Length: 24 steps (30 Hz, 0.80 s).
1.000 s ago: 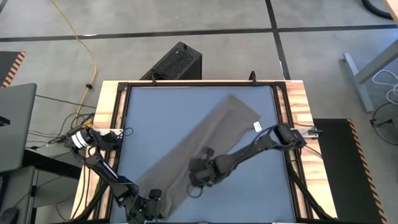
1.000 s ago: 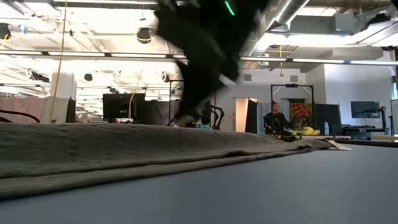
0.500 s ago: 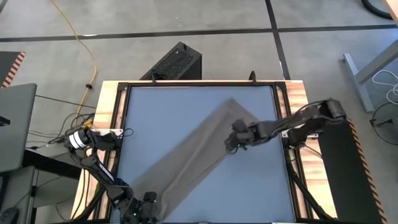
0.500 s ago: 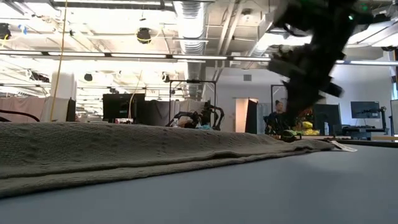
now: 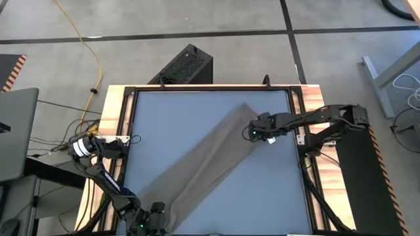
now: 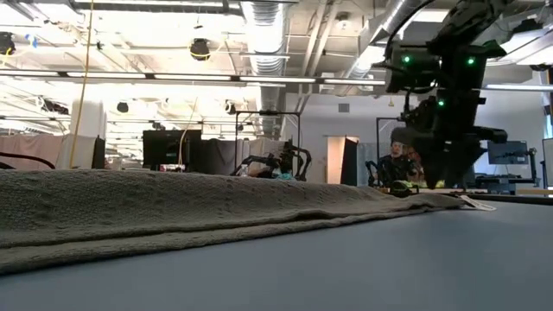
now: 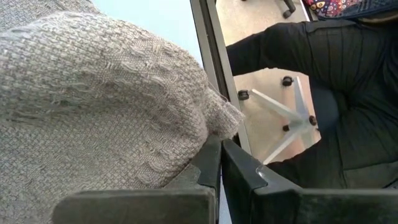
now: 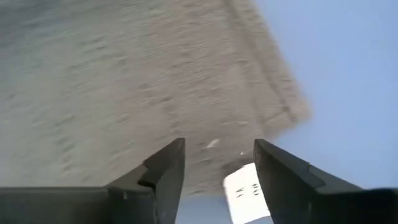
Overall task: Roll towel
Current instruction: Roll the gray towel
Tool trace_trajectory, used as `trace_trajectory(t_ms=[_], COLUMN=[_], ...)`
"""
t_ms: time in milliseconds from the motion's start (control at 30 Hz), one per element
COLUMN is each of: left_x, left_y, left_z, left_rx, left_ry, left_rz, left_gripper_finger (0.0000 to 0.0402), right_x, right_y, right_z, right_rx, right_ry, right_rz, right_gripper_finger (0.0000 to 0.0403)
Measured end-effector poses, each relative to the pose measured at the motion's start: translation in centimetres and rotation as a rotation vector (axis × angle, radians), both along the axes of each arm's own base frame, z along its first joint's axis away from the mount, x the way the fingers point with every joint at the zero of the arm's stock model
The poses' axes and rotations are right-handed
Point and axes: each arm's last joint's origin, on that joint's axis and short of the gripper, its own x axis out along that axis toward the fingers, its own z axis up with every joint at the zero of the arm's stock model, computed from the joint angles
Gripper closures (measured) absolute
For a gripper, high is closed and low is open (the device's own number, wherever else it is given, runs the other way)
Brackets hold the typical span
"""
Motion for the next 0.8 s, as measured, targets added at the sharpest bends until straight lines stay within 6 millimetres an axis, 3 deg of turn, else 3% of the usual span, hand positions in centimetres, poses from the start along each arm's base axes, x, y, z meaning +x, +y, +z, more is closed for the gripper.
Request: trace_trajectory(t_ms=[267,567,667,800], left_x=[0.0,0.0,0.0,0.0], left_y=[0.0,0.0,0.0,0.0], left_z=[0.0,0.0,0.0,0.0], left_rx=[0.009,0.024,0.027,0.029], left_ry=[-0.008,-0.023,-0.026,-0.028], left_rz=[-0.013,-0.027,-0.032,-0.034], left_gripper_finger=[0.0401,0.0401,0.0401,0.0401], right_x=[-0.7,-1.2,-1.0,-0.7], right_y=[-0.4,0.0,0.3,0.3], right_z=[-0.1,-2.3,-2.2,-1.8], right_rx=[0.007,0.069,0.052,0.036], right_ry=[0.047,-0.013,-0.023,-0.032], right_rz=[-0.066,-0.061,-0.046,-0.027], right_gripper_finger=[0.0193,0.0233,0.0259,0.0325])
